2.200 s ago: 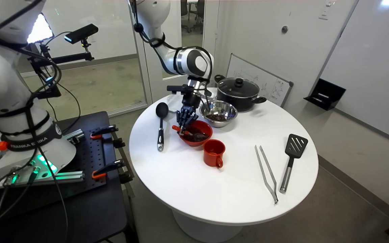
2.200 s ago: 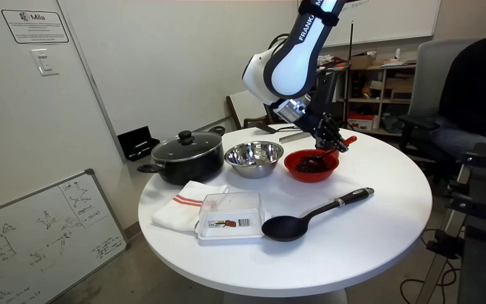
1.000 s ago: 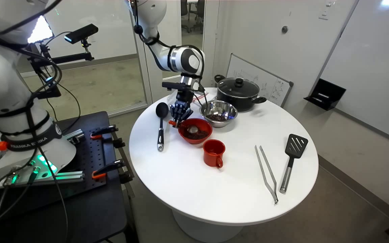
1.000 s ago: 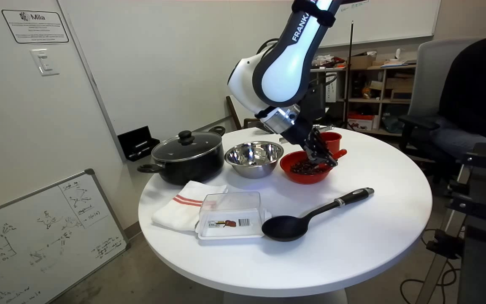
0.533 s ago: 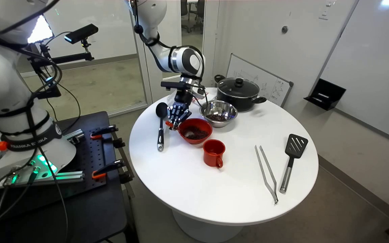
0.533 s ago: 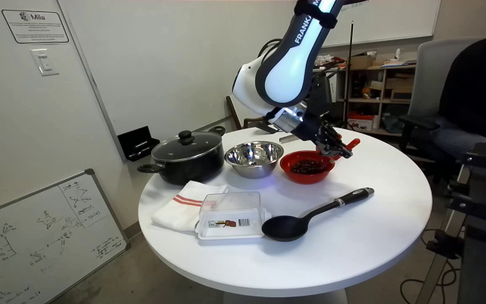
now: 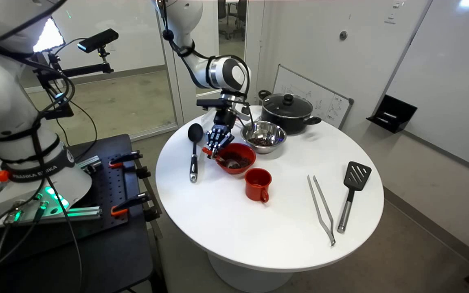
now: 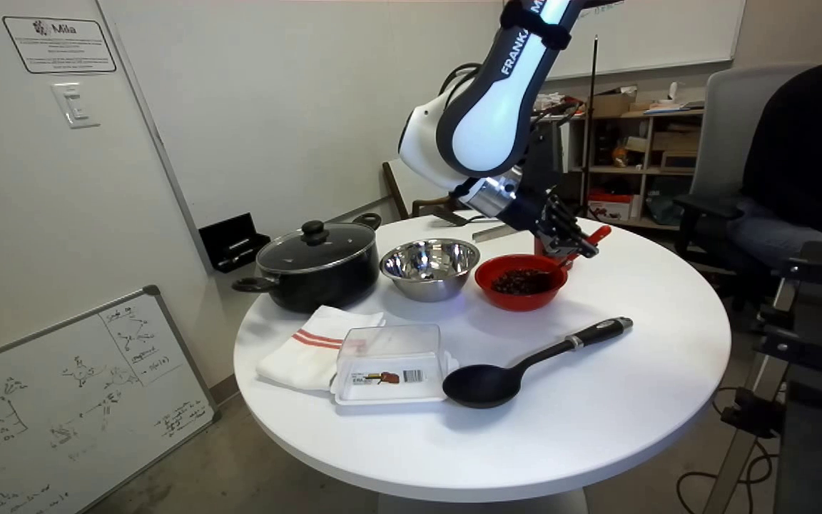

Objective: Use the spoon to stir the contents in the red bowl then place the spoon in the red mug.

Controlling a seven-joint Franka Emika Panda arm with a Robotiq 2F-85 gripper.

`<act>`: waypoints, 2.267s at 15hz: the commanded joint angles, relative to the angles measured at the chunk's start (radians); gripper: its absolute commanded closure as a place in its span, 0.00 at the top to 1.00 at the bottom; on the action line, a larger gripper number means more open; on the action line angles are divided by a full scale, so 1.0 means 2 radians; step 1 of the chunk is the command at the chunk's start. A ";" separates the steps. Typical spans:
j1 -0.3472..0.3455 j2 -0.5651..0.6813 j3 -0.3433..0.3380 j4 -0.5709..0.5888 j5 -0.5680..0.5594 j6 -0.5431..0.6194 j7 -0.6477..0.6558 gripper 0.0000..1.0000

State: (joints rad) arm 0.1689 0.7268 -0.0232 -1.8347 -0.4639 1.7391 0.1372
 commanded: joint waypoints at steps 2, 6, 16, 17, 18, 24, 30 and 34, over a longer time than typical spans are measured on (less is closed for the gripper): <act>0.002 0.005 -0.008 0.014 -0.006 0.022 0.030 0.04; 0.002 0.008 -0.002 0.015 0.002 0.039 0.024 0.04; 0.020 -0.022 0.012 -0.020 -0.005 0.094 0.034 0.04; 0.025 -0.037 0.007 -0.034 -0.013 0.104 0.049 0.04; 0.032 -0.050 0.001 -0.045 -0.025 0.105 0.062 0.04; 0.044 -0.139 -0.003 -0.118 -0.067 0.075 0.115 0.04; 0.039 -0.187 0.007 -0.159 -0.099 0.060 0.156 0.04; 0.018 -0.226 0.014 -0.195 -0.110 0.143 0.179 0.04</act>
State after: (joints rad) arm 0.2376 0.3644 -0.0142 -2.1432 -0.6561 1.8945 0.4498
